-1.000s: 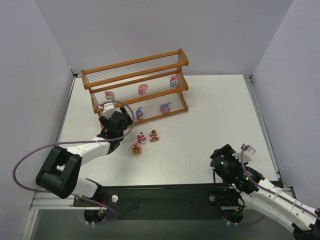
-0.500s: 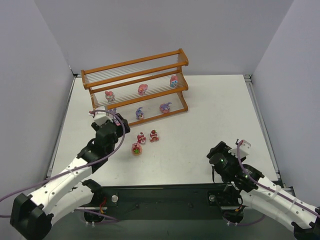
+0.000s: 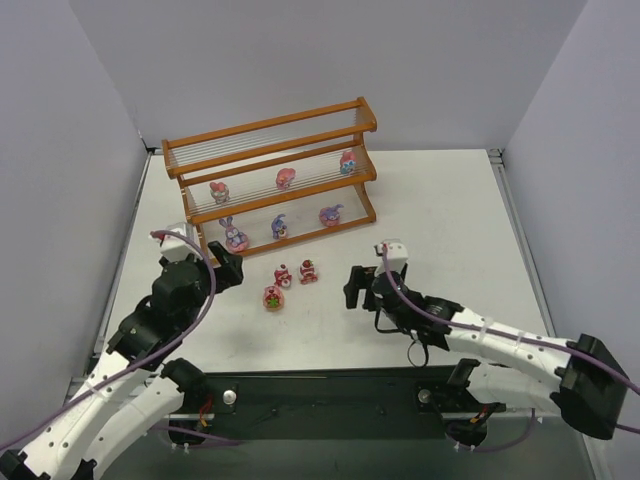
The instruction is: Place and organize the plastic toys onto the shelf
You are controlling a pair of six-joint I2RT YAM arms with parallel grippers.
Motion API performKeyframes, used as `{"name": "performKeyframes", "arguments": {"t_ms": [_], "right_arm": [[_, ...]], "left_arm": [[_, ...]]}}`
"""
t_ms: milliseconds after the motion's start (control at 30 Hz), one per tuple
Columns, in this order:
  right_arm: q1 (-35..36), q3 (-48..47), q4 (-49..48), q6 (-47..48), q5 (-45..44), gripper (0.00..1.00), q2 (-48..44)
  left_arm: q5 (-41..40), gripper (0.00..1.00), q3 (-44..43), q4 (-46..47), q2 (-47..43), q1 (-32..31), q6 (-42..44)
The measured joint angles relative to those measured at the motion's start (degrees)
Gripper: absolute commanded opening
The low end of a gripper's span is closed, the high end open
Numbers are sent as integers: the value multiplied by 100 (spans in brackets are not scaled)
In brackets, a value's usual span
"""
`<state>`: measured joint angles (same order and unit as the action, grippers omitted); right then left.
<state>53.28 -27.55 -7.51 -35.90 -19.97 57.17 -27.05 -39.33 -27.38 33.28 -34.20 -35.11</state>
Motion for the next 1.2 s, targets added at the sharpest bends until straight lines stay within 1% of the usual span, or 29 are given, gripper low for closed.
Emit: {"name": "performKeyframes", "arguments": {"t_ms": [167, 233, 400, 533, 767, 967, 1167, 1200], "right_arm": [[164, -857, -901, 778, 361, 73, 1386], [199, -1307, -1237, 1099, 492, 72, 1982], [208, -2006, -1598, 1506, 730, 68, 2959], [205, -2483, -1735, 1609, 750, 66, 3731], [208, -2745, -1755, 1499, 503, 65, 4415], [208, -2820, -1729, 1344, 238, 63, 4603], [205, -2927, -1694, 1191, 122, 57, 4828], [203, -2944, -1683, 1172, 114, 51, 4868]], "left_arm": [[173, 88, -577, -955, -501, -2, -15], [203, 88, -699, -1115, -791, -2, -2], [184, 88, -520, -1303, -1770, -2, 39], [203, 88, -289, -1471, -2122, -2, 63], [229, 88, -214, -1631, -2186, -2, 107], [297, 88, -214, -1639, -2184, -2, 129], [330, 88, -214, -1641, -2188, -2, 129], [332, 88, -214, -1641, -2188, -2, 129]]}}
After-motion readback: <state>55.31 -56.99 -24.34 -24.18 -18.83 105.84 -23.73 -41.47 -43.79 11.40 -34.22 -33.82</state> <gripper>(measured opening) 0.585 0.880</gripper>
